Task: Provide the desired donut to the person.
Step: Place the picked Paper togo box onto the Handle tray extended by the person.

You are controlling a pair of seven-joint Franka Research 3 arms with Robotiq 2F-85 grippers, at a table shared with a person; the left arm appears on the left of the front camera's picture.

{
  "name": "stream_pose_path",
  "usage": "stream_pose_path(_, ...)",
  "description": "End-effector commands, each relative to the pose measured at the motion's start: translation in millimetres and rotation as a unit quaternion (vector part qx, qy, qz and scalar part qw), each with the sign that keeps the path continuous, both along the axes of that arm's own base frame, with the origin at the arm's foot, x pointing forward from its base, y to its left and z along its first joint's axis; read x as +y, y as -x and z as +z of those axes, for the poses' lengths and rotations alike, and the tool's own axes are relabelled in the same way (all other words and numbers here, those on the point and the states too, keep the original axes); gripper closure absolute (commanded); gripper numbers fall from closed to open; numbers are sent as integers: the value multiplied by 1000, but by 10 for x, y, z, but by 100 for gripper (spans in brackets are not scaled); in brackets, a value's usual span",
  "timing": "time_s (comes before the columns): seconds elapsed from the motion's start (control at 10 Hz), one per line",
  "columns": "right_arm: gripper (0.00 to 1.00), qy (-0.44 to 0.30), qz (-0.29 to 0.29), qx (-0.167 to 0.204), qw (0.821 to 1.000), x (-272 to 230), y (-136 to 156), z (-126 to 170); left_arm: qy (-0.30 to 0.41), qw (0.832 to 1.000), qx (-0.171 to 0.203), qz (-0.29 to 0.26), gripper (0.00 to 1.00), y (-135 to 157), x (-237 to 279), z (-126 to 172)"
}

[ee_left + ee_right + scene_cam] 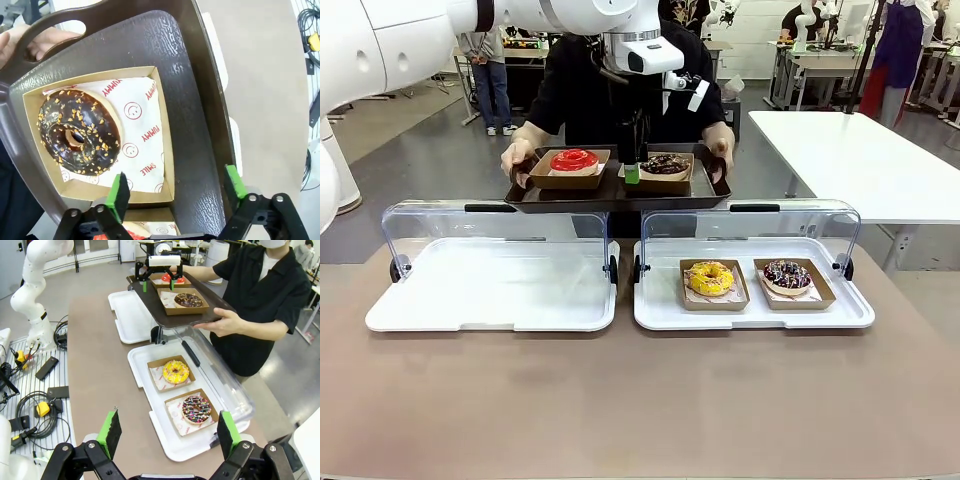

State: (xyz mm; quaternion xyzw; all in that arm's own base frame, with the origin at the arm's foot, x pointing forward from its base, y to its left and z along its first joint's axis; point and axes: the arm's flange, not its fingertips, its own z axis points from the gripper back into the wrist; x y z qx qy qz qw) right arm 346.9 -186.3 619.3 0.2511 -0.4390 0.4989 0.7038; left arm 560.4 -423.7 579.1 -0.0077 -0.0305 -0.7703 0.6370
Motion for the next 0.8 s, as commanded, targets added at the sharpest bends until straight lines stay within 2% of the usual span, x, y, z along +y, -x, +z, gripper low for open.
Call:
stream_pose_path(0.0,0,-6,4,-5,1000,11,-6,-11,5,1000,8,6,0,-11,-24,125)
stream_pose_path(0.2,0,-6,4,-5,1000,11,-6,-11,12,1000,19,7,0,217,213,377)
stream_pose_path(0.4,0,-6,4,-5,1000,11,-6,-11,28,999,21,8,0,608,685,691)
stream_pose_path(0.5,0,-6,4,-5,1000,11,-6,-11,44,999,11,9,0,877,959,809)
stream_pose_path(0.7,0,-6,4,-5,1000,11,-6,-11,52,999,4,14,0,1264,1424,863)
